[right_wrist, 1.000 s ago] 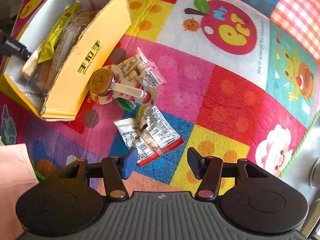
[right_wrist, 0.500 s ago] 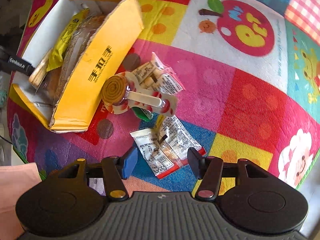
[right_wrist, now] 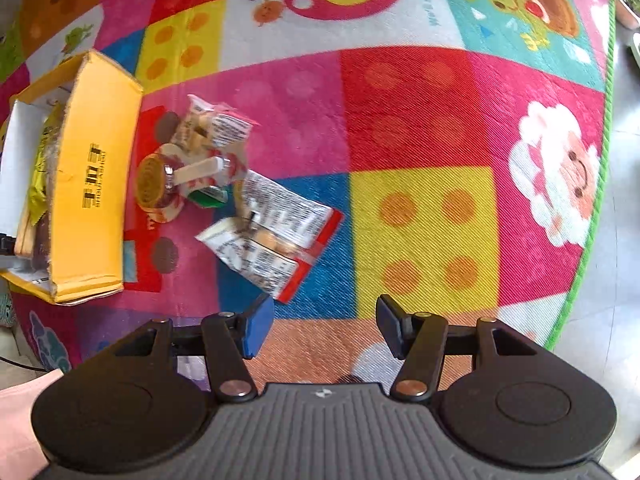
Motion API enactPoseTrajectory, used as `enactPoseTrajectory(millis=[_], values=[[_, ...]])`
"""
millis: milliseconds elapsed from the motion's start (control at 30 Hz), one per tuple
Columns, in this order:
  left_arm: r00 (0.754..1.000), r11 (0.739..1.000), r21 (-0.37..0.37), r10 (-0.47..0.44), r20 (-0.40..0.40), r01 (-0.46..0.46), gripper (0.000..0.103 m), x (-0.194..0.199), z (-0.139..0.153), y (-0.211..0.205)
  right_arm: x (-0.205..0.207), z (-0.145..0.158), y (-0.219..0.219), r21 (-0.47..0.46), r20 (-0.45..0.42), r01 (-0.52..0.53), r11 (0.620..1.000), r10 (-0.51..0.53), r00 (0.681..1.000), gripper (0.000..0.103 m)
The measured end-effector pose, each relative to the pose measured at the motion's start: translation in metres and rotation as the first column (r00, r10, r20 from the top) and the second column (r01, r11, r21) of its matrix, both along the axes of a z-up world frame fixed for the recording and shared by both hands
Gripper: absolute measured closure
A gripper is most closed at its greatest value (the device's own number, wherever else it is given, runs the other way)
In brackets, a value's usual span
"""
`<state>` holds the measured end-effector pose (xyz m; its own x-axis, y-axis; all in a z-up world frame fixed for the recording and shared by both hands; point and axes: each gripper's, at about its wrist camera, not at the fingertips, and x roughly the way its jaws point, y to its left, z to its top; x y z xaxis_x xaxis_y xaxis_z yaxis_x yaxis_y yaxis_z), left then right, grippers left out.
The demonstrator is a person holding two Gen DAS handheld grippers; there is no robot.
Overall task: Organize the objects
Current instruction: 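Move the right tool back over the remaining snacks beside the box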
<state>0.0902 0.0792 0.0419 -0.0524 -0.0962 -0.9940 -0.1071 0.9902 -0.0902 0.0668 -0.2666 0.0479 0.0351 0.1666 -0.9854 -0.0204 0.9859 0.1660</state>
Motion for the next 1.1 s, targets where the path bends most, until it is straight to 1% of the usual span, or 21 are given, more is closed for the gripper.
enactPoseTrajectory(millis=[33, 67, 100, 133, 167, 233, 300, 333, 367, 400, 433, 467, 500, 600, 633, 700, 733, 800, 900, 1000, 1100], values=[[1.000, 1.000, 0.000, -0.007, -0.001, 0.007, 0.092, -0.001, 0.000, -0.001, 0.003, 0.002, 0.011, -0.013, 0.025, -0.044, 0.999, 0.044, 0.999, 0.046], [1.000, 1.000, -0.002, -0.013, -0.001, 0.013, 0.092, -0.001, 0.001, -0.001, 0.008, 0.005, 0.027, -0.043, 0.059, -0.111, 0.993, 0.113, 0.992, 0.046], [1.000, 1.000, -0.005, -0.015, -0.003, 0.015, 0.092, -0.003, 0.001, 0.000, 0.010, 0.009, 0.043, -0.077, 0.093, -0.190, 0.979, 0.197, 0.976, 0.046], [1.000, 1.000, -0.010, -0.014, -0.005, 0.014, 0.092, -0.008, 0.001, 0.002, 0.012, 0.013, 0.056, -0.112, 0.124, -0.271, 0.956, 0.284, 0.951, 0.046], [1.000, 1.000, -0.017, -0.008, -0.006, 0.008, 0.092, -0.010, 0.000, 0.004, 0.013, 0.014, 0.069, -0.148, 0.149, -0.346, 0.926, 0.367, 0.918, 0.046], [1.000, 1.000, -0.026, 0.008, -0.004, -0.008, 0.092, -0.012, -0.001, 0.007, 0.015, 0.015, 0.091, -0.227, 0.181, -0.476, 0.850, 0.517, 0.836, 0.046], [1.000, 1.000, -0.022, 0.017, -0.006, -0.018, 0.092, -0.013, -0.001, 0.007, 0.017, 0.009, 0.110, -0.297, 0.186, -0.577, 0.761, 0.639, 0.747, 0.046], [1.000, 1.000, -0.018, 0.016, -0.006, -0.016, 0.092, -0.014, 0.000, 0.008, 0.019, 0.005, 0.116, -0.322, 0.181, -0.614, 0.721, 0.683, 0.708, 0.046], [1.000, 1.000, -0.011, 0.012, -0.004, -0.012, 0.092, -0.014, 0.001, 0.006, 0.022, 0.001, 0.121, -0.336, 0.173, -0.640, 0.691, 0.713, 0.679, 0.046], [1.000, 1.000, -0.004, 0.006, -0.001, -0.006, 0.092, -0.012, -0.001, 0.007, 0.029, -0.003, 0.124, -0.341, 0.165, -0.656, 0.673, 0.730, 0.663, 0.046], [1.000, 1.000, 0.002, 0.001, 0.004, -0.001, 0.092, -0.012, 0.000, 0.006, 0.037, -0.006, 0.125, -0.350, 0.165, -0.656, 0.669, 0.733, 0.660, 0.046], [1.000, 1.000, 0.006, -0.001, 0.007, 0.001, 0.092, -0.014, 0.001, 0.004, 0.046, -0.006, 0.121, -0.362, 0.170, -0.635, 0.682, 0.719, 0.674, 0.046], [1.000, 1.000, 0.005, 0.000, 0.008, 0.000, 0.092, -0.014, 0.002, 0.003, 0.058, -0.005, 0.113, -0.355, 0.183, -0.598, 0.718, 0.681, 0.709, 0.045], [1.000, 1.000, 0.004, 0.025, 0.005, -0.025, 0.092, -0.010, -0.002, 0.000, 0.096, 0.004, 0.073, -0.304, 0.224, -0.395, 0.867, 0.468, 0.855, 0.045], [1.000, 1.000, 0.005, 0.030, 0.003, -0.030, 0.092, -0.010, -0.003, 0.000, 0.106, 0.006, 0.056, -0.279, 0.226, -0.327, 0.903, 0.393, 0.891, 0.045], [1.000, 1.000, 0.010, 0.029, -0.003, -0.029, 0.092, -0.008, -0.004, -0.001, 0.118, 0.009, 0.026, -0.215, 0.207, -0.216, 0.953, 0.260, 0.943, 0.045], [1.000, 1.000, 0.012, 0.025, -0.006, -0.025, 0.092, -0.007, -0.005, -0.002, 0.119, 0.010, 0.013, -0.183, 0.194, -0.179, 0.967, 0.214, 0.957, 0.045], [1.000, 1.000, 0.015, 0.016, -0.012, -0.016, 0.092, -0.005, -0.004, -0.003, 0.116, 0.011, -0.004, -0.136, 0.175, -0.152, 0.979, 0.174, 0.969, 0.045], [1.000, 1.000, 0.011, 0.009, -0.019, -0.009, 0.092, 0.001, -0.002, -0.001, 0.093, 0.009, -0.013, -0.097, 0.144, -0.197, 0.976, 0.209, 0.967, 0.045], [1.000, 1.000, 0.013, -0.003, -0.027, 0.003, 0.092, 0.005, -0.002, 0.001, 0.063, 0.004, -0.004, -0.056, 0.106, -0.262, 0.964, 0.266, 0.958, 0.045], [0.999, 1.000, 0.023, -0.013, -0.034, 0.014, 0.092, 0.007, -0.002, 0.000, 0.050, 0.000, 0.004, -0.009, 0.083, -0.241, 0.970, 0.241, 0.967, 0.045]])
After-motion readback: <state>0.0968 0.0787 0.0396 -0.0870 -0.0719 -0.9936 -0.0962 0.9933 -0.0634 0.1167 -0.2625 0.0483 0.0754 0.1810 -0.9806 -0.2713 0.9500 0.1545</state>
